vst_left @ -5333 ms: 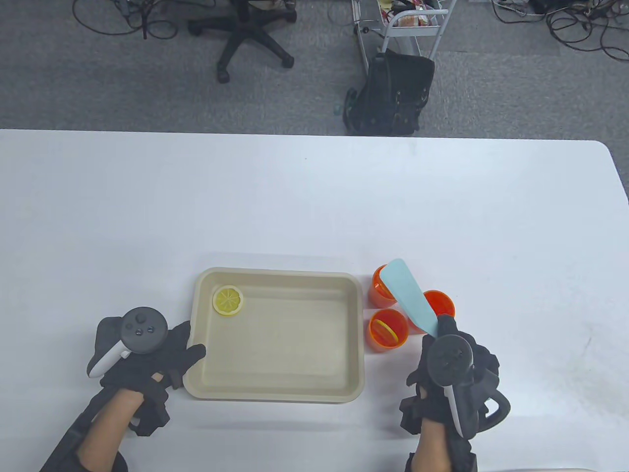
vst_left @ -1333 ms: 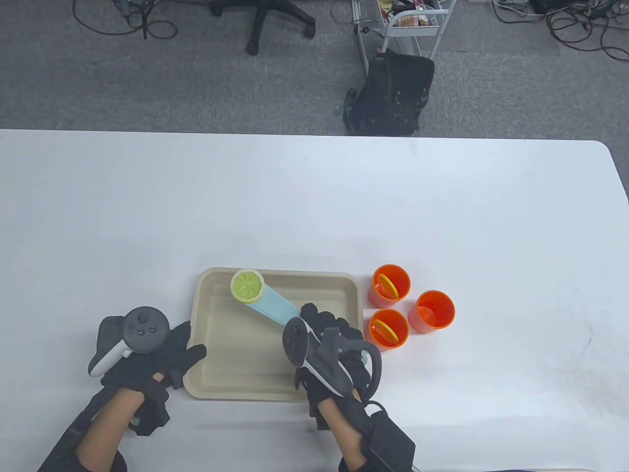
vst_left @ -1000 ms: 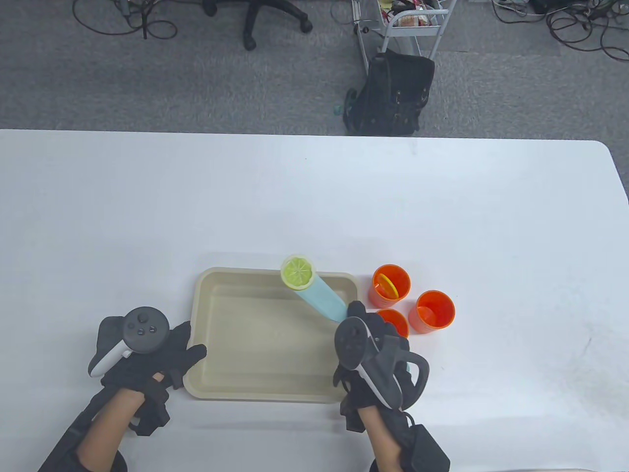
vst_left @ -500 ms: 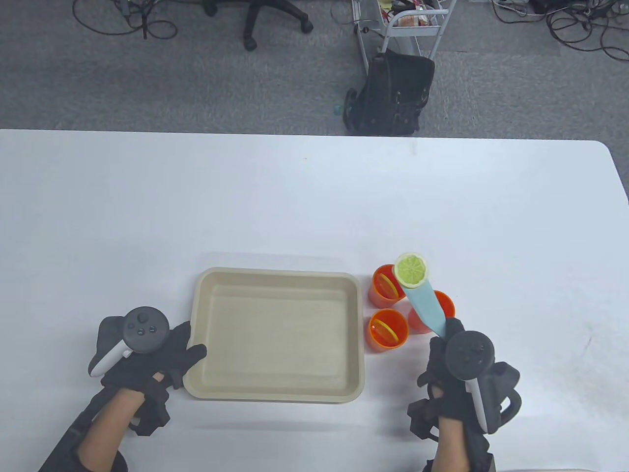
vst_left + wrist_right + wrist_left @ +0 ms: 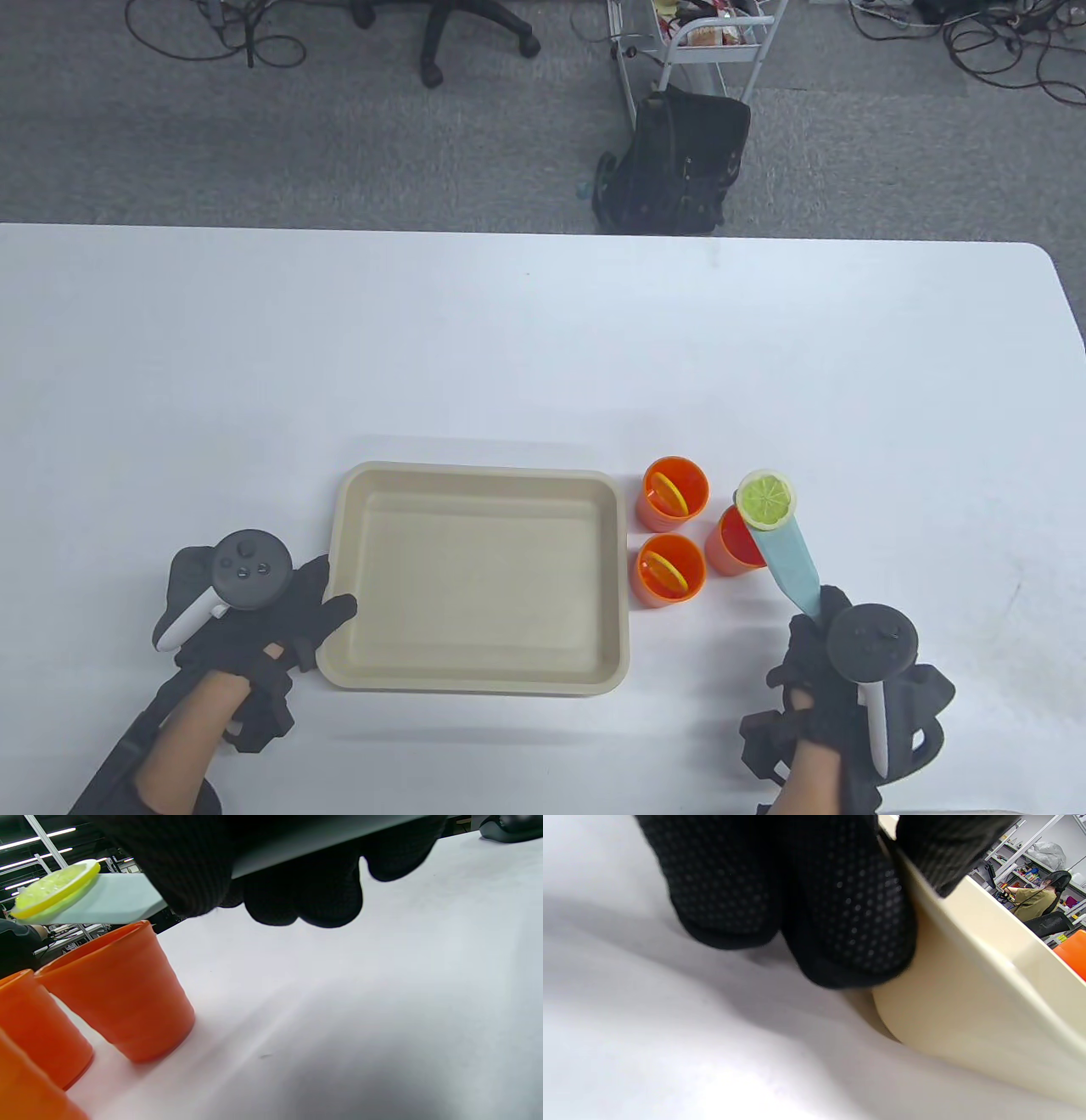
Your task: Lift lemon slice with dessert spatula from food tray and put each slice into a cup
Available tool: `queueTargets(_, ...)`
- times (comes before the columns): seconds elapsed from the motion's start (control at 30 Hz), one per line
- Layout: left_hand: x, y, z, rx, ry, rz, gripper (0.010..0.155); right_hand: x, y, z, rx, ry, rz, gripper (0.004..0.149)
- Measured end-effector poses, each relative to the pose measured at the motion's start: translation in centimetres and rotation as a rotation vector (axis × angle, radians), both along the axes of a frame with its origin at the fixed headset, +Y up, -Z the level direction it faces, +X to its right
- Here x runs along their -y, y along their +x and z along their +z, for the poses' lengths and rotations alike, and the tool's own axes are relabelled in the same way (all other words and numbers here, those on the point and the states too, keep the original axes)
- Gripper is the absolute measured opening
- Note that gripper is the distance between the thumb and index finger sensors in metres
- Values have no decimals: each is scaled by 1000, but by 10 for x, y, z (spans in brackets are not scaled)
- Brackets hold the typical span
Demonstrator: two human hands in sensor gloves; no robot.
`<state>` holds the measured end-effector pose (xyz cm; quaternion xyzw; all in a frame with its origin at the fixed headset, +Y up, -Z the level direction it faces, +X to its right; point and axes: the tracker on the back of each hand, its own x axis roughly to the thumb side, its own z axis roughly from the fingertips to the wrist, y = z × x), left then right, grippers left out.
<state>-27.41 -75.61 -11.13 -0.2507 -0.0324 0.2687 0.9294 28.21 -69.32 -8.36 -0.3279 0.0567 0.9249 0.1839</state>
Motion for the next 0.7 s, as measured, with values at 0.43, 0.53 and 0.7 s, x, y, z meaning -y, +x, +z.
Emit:
queueTargets(0.43, 0, 0, 0, 0, 0, -1, 76, 2, 12, 6, 76, -2, 3, 54)
queueTargets(0.53, 0, 0, 0, 0, -1, 1, 76, 1, 12, 6, 79, -5, 7, 53)
queueTargets(0.7, 0, 0, 0, 0, 0, -1, 76, 0, 11, 6, 82, -8, 16, 53)
